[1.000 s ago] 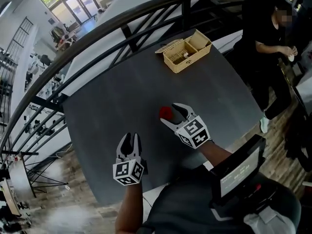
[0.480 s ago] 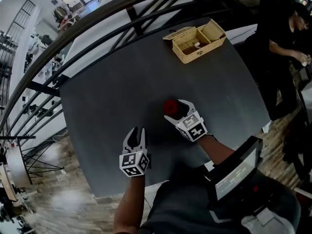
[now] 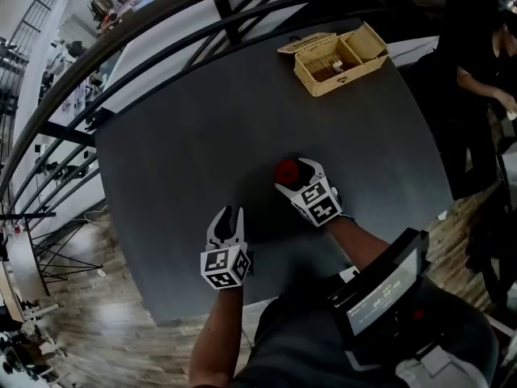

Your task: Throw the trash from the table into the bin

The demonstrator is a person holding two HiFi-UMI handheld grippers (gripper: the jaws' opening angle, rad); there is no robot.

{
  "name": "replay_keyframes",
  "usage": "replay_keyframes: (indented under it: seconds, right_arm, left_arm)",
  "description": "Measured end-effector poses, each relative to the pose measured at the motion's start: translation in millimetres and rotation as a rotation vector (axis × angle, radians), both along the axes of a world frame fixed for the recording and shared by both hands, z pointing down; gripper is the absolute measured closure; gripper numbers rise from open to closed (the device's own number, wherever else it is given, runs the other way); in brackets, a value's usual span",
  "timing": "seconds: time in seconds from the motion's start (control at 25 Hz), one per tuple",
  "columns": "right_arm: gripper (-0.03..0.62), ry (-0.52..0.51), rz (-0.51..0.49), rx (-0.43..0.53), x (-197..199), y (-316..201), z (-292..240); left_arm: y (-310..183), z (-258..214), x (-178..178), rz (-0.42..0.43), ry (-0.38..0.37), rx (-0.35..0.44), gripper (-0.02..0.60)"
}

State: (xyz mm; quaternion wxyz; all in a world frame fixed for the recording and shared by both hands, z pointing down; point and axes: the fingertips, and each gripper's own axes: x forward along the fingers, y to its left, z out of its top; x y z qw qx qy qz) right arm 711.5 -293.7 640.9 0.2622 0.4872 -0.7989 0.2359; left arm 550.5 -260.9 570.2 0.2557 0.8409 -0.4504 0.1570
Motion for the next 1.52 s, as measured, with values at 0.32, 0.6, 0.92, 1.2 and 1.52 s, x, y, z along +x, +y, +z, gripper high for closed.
replay_keyframes:
  seconds: [0.32,0.6,0.92,1.2,1.52]
  right_arm:
    - [0.286,0.044,-0.021,-0.028,-2.3,-1.6,8.2]
    - [0.292,0.015,-0.06,0.014,-9.7,2.5,-12.5]
    - [0.292,-0.069,-0.156,0.088,-56.7,22.8,-73.9]
    - [0.292,-0.171,-0.269,0.178,-126.1,52.7,-140.2]
    - [0.292,-0.2,-0.428,0.22,-215.2,122.0,-195.9]
  left_arm:
    - [-0.9,-10.0,1.7,0.002,-0.006,0.038,0.472]
    - [14.5,-37.0,-8.6,-0.056,0.104,0.043,0.474]
    - [46.7,-76.6,-38.0,-0.155,0.149,0.114,0.5]
    - [96.3,-98.8,-99.8,-0.3,0.169,0.169,0.569]
    - [184.3,-155.4,-178.8,-0.437,0.121,0.279,0.571]
